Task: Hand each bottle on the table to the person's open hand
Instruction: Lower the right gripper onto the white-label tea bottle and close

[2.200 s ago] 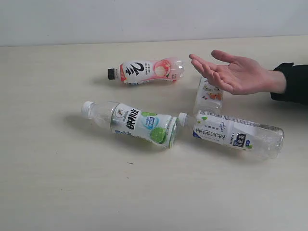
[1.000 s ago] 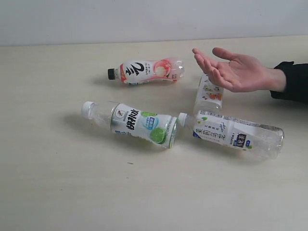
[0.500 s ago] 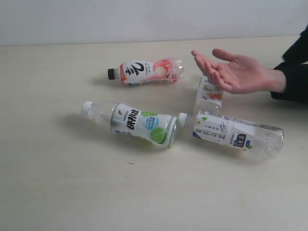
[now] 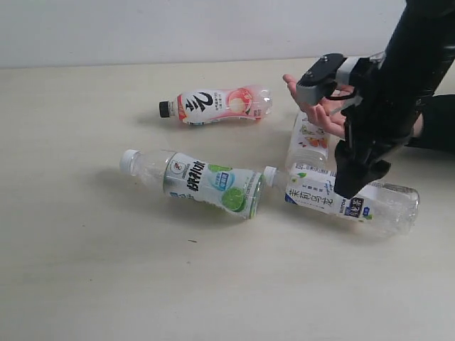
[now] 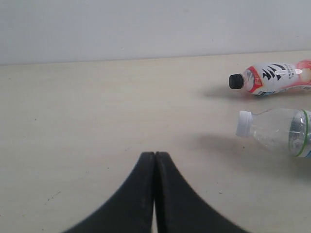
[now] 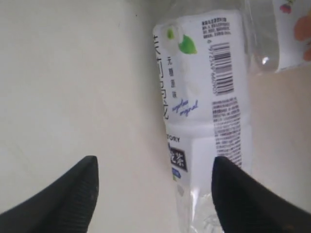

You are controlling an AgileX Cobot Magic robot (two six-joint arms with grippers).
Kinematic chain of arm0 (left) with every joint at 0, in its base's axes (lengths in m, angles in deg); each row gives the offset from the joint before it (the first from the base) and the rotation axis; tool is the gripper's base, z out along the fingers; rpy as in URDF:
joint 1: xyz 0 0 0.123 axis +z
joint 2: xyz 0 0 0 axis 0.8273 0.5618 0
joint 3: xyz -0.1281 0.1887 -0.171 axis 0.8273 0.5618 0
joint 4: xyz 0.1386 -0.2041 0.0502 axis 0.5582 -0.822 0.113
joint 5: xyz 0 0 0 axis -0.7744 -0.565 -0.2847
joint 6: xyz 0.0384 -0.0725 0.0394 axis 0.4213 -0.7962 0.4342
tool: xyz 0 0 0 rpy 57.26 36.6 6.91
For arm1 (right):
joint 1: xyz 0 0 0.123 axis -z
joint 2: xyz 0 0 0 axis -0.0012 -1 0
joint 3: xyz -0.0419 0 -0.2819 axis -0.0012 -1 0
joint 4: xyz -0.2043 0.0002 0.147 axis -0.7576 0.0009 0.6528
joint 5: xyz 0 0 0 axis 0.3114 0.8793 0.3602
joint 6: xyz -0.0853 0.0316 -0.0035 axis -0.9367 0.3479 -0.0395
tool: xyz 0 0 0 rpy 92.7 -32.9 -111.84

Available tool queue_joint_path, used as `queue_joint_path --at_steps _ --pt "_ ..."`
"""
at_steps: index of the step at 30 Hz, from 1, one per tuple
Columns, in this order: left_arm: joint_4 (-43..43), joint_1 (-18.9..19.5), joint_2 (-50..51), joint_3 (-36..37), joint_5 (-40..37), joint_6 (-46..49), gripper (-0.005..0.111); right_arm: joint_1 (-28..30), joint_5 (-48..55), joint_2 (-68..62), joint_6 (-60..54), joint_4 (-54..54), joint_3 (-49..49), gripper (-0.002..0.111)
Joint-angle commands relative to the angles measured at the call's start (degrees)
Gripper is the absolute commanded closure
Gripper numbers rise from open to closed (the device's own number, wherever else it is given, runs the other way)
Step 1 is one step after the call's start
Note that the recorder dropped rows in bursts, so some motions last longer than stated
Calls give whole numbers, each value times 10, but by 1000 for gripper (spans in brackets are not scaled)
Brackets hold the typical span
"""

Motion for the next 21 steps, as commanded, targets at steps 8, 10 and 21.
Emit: queue_joint_path --at_steps 8,10,21 --pt "2 1 -3 2 4 -2 104 -11 -55 -40 -9 -69 6 36" --pt "2 1 -3 2 4 -2 104 -11 -55 -49 -9 -69 6 36" --pt "2 1 -3 2 4 -2 104 -11 -76 -116 -9 -70 6 36"
